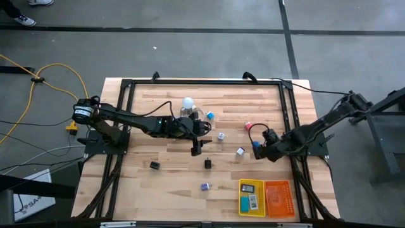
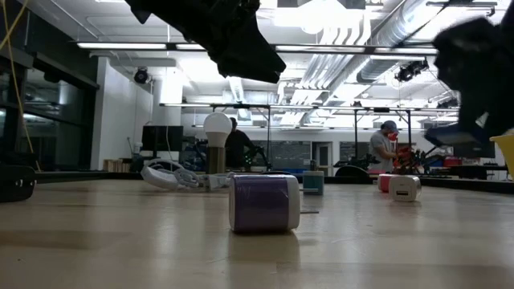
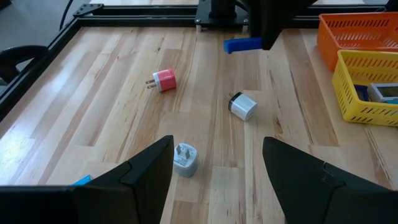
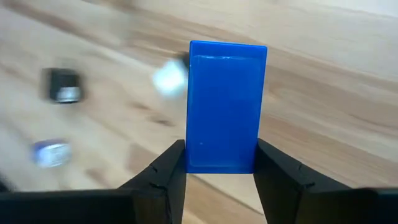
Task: Pick & Place Office items
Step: Put the blue digital clock into the yellow basket
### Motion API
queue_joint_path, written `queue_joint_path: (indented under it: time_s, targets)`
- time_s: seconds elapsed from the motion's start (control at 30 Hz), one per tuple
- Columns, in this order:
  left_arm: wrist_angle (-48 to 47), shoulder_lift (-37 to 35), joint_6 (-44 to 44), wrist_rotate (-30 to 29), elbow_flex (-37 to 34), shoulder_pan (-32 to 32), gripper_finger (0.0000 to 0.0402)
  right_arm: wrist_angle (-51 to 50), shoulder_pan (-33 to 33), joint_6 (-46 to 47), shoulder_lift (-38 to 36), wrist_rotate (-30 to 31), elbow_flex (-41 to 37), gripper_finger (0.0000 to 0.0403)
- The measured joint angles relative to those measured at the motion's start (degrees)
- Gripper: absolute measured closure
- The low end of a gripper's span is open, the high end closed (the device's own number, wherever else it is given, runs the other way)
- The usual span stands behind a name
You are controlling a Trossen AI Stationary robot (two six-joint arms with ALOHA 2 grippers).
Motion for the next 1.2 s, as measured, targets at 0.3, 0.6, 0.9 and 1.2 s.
queue_joint_path:
  time_s: [0.3, 0.6, 0.9, 1.2]
  targets:
    - [-0.02, 0.0, 0.0, 0.01, 0.0, -0.01, 0.0163, 9.59, 0.0, -7.44, -0.6, 2.85, 0.04, 0.0262]
    - [-0.02, 0.0, -0.01, -0.01, 0.0, -0.02, 0.0163, 21.54, 0.02, -14.43, -0.6, 1.06, 0.04, 0.0262]
    - [-0.02, 0.0, 0.01, 0.0, 0.0, -0.01, 0.0163, 32.96, 0.0, -25.55, -0.6, -1.62, 0.31, 0.0262]
    - [-0.02, 0.0, 0.0, 0.0, 0.0, 0.0, 0.0163, 30.36, -0.04, -38.94, 2.64, -3.56, 7.76, 0.0261]
